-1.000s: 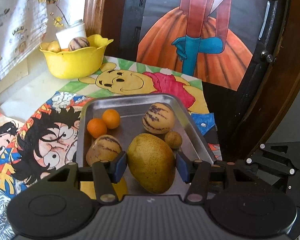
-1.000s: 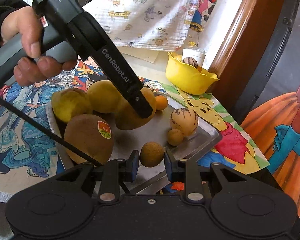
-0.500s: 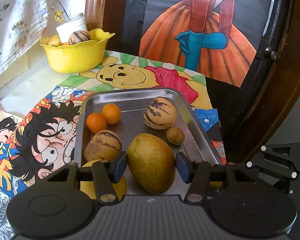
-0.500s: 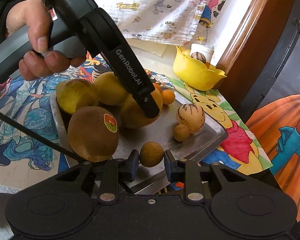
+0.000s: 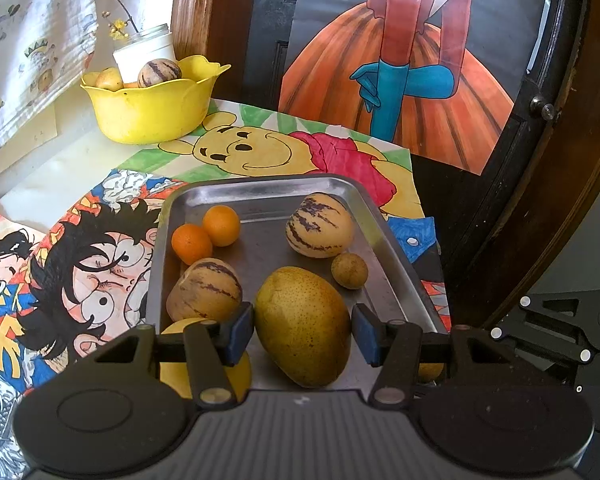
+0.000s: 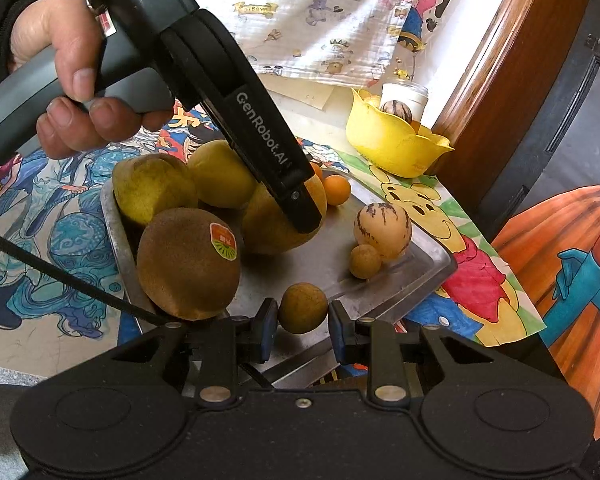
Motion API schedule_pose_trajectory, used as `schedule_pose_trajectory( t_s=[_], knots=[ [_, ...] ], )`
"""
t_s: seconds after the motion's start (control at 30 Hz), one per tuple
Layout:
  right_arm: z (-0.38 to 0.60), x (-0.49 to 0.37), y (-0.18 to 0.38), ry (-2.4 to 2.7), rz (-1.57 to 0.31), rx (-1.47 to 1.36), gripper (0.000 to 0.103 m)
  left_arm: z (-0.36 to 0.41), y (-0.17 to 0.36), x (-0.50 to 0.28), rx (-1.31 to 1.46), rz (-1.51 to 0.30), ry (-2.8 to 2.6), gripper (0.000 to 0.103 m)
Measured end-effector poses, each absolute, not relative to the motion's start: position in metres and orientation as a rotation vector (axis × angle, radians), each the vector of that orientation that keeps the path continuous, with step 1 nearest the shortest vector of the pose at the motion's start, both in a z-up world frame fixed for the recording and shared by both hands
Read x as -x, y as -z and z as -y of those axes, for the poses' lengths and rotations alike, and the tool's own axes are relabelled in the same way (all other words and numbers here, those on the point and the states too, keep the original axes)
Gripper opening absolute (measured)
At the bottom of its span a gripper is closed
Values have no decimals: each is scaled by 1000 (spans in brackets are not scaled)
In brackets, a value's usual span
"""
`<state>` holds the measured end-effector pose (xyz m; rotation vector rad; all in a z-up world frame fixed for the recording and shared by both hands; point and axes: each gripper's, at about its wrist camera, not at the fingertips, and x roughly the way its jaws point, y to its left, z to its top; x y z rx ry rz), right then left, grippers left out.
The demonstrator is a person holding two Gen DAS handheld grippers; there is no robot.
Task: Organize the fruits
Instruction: 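Lower the mango and small brown fruit into the tray and open both tools, then withdraw both open tools from the tray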
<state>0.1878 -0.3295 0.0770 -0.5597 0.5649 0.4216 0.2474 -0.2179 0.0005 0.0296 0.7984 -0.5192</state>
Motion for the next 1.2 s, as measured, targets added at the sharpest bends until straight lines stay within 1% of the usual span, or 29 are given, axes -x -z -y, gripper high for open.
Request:
schedule_pose_trajectory(
  t_s=[0.1, 0.37, 0.47, 0.63, 0.67, 0.77, 0.83, 0.93, 0.97, 1.03, 1.07, 1.17, 1.2],
  knots=[
    [330, -188, -77, -420, -565, 559, 30, 218, -1, -247, -31, -798, 520, 58],
    [332, -187, -78, -401, -557, 532, 38, 213, -2, -250, 11, -808, 519, 57],
    [332, -187, -79, -386, -546, 514, 45, 211, -4, -250, 25, -805, 521, 57],
    [332, -184, -83, -345, -521, 468, 59, 207, -13, -244, 53, -779, 516, 58],
    [333, -184, -84, -336, -517, 455, 59, 206, -15, -243, 60, -772, 514, 58],
    [333, -181, -86, -305, -503, 422, 64, 201, -22, -237, 77, -745, 504, 63],
    [333, -179, -88, -289, -490, 401, 69, 197, -27, -233, 86, -724, 487, 70],
    [331, -174, -93, -276, -462, 377, 75, 189, -34, -227, 110, -694, 464, 77],
    [329, -172, -95, -272, -453, 374, 75, 186, -36, -225, 117, -685, 456, 78],
    [327, -169, -98, -265, -437, 367, 78, 180, -40, -221, 129, -665, 440, 85],
    [326, -167, -99, -262, -430, 359, 79, 178, -41, -219, 134, -656, 431, 86],
    [324, -164, -103, -254, -412, 334, 85, 169, -45, -213, 161, -637, 400, 92],
    [323, -163, -104, -255, -409, 325, 89, 165, -46, -211, 175, -632, 389, 95]
  ],
)
